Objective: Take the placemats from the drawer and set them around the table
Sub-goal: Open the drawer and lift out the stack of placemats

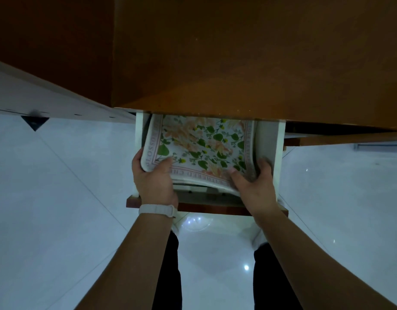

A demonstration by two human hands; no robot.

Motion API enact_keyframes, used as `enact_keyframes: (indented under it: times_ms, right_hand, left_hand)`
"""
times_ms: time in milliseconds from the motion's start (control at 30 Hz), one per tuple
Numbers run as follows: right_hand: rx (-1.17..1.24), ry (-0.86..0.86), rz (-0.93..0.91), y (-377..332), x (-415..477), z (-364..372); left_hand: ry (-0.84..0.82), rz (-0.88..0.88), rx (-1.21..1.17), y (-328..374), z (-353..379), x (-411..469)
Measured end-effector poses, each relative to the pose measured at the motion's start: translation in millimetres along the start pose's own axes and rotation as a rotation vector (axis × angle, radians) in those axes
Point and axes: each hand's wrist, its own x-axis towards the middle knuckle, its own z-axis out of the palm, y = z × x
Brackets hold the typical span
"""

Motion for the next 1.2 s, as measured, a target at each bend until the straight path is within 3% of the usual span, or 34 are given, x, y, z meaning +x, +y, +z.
enact_keyframes:
  times_ms: [100,267,467,633,833,933,1200]
  right_hand:
    - [-0.028,0.063,0.021,1,-4,-4]
    - [0.059,0.143,0.028,7,-13,-4]
    - [0.192,0.072,0.114,11,-2,-9]
    - [0.660,-0.085,0.349,-3,9,-18]
    - [0.396,-0.230,0.453,-7,30,-16]
    - [0.199,-0.227,0.319,-3,32,-15]
    - [-0.022,-0.129,0.021,-8,14,-22]
  left_hand:
    - [-0.021,-0.003,-0.047,6,-2,3]
    - [-0.116,0.038,0.099,11,-22,12]
    - [-0.196,0.193,0.397,13,-40,15]
    - [-0.364,0.190,0.592,24,-51,30]
    - [-0.541,0.146,1.036,51,-30,54]
    - [-0.555,0.166,1.223,58,-9,60]
    - [-0.505,0.248,1.139,47,-15,55]
